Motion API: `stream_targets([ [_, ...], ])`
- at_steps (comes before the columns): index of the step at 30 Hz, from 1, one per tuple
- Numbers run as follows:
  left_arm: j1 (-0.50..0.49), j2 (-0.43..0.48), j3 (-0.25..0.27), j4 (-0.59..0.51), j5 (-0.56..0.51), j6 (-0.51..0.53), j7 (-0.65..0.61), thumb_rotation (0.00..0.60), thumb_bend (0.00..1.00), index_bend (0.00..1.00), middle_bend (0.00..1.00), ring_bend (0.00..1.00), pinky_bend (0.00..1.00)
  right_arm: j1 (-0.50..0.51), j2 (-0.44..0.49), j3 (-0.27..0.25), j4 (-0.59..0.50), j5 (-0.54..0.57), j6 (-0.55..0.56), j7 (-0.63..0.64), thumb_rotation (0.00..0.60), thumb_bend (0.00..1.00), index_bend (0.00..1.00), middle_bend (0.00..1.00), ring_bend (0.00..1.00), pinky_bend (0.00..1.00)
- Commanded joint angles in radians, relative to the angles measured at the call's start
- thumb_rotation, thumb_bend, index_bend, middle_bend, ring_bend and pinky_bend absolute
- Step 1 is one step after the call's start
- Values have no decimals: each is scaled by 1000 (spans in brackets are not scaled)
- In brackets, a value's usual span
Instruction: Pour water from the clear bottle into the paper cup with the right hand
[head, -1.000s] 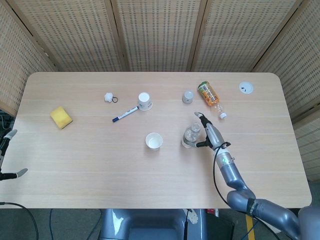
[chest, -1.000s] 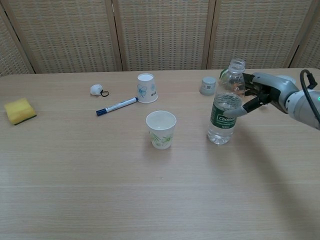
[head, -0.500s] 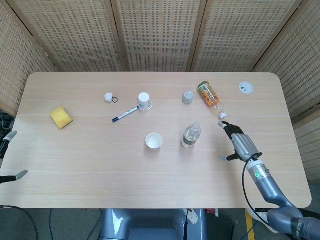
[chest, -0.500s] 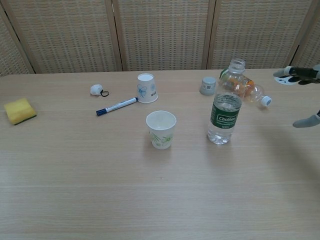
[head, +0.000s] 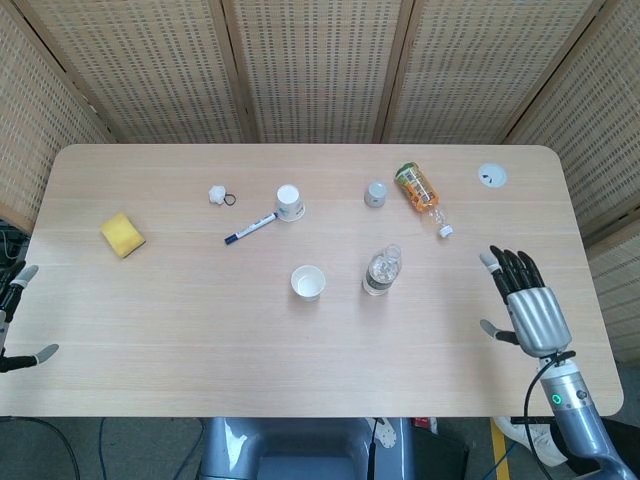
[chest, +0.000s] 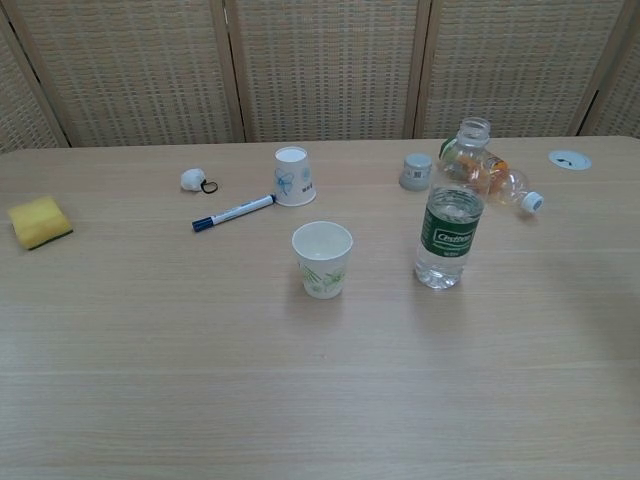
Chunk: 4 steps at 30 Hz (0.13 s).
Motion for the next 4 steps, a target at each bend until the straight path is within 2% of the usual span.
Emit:
stream_targets([
  [1,1,-3,0,-2,-2,1,8,600,71,0,0,0,0,-26,12,-16,-37,-13,21,-33,600,0,0,0,0,0],
  [4,1,-4,1,-4,-1,2,15,600,72,0,0,0,0,-31,20,-18,-50,-9,21,-50,600,0,0,0,0,0],
])
